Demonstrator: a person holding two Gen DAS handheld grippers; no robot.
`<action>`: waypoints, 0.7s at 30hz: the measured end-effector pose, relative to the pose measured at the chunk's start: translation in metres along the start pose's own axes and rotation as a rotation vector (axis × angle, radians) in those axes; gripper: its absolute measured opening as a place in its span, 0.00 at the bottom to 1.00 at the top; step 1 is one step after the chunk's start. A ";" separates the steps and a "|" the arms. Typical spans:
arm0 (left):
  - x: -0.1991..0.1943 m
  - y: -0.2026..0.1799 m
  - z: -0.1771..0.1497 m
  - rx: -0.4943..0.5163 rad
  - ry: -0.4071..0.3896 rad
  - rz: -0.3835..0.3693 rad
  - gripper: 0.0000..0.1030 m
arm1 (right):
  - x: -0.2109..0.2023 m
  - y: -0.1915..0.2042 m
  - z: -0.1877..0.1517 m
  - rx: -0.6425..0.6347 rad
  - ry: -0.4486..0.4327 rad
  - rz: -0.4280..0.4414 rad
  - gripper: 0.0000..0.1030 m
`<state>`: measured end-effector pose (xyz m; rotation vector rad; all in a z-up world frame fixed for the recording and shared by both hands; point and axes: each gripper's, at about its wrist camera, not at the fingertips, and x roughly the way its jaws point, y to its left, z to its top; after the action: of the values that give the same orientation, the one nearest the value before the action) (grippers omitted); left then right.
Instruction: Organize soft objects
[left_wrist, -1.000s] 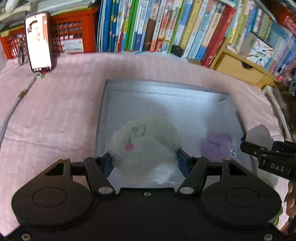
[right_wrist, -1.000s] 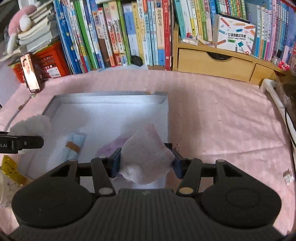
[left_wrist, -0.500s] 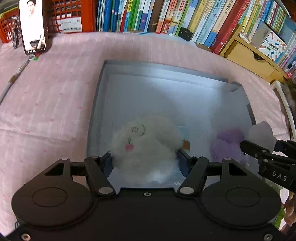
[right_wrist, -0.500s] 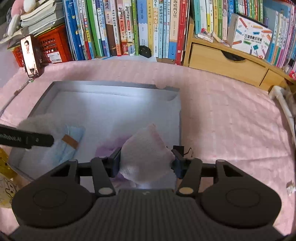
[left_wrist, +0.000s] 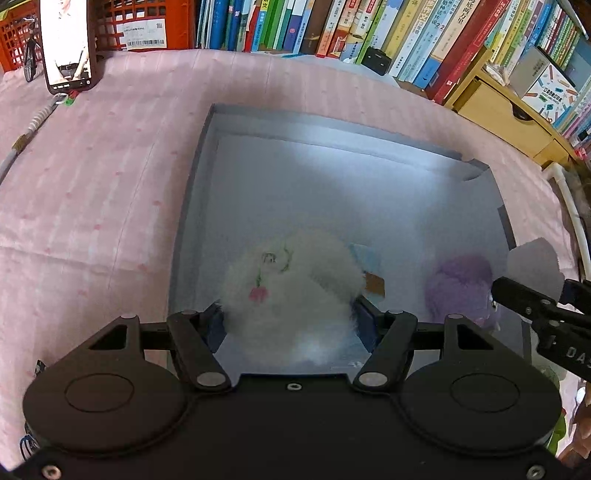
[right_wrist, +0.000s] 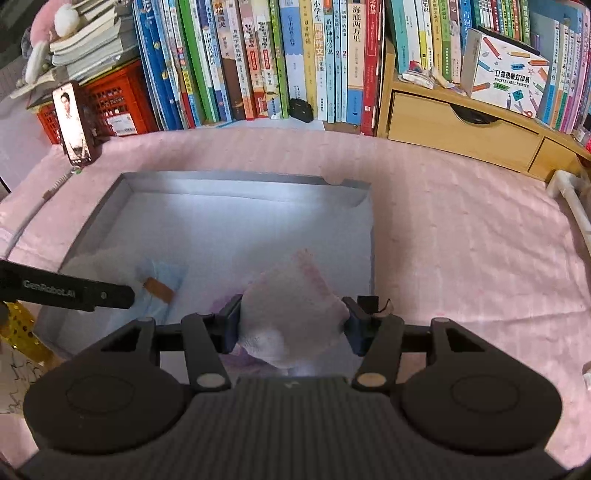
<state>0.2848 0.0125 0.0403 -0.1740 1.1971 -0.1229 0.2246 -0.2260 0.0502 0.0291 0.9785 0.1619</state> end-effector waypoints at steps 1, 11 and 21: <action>0.000 0.000 0.000 0.001 0.001 0.000 0.64 | -0.001 -0.001 0.000 0.002 -0.001 0.008 0.58; 0.002 0.000 -0.001 0.006 0.005 0.000 0.64 | -0.002 -0.003 0.003 0.055 0.013 0.082 0.58; 0.003 0.001 -0.001 0.011 0.010 -0.006 0.64 | 0.023 -0.012 0.001 0.153 0.091 0.154 0.57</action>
<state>0.2852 0.0127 0.0367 -0.1676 1.2056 -0.1352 0.2393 -0.2349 0.0308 0.2401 1.0778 0.2310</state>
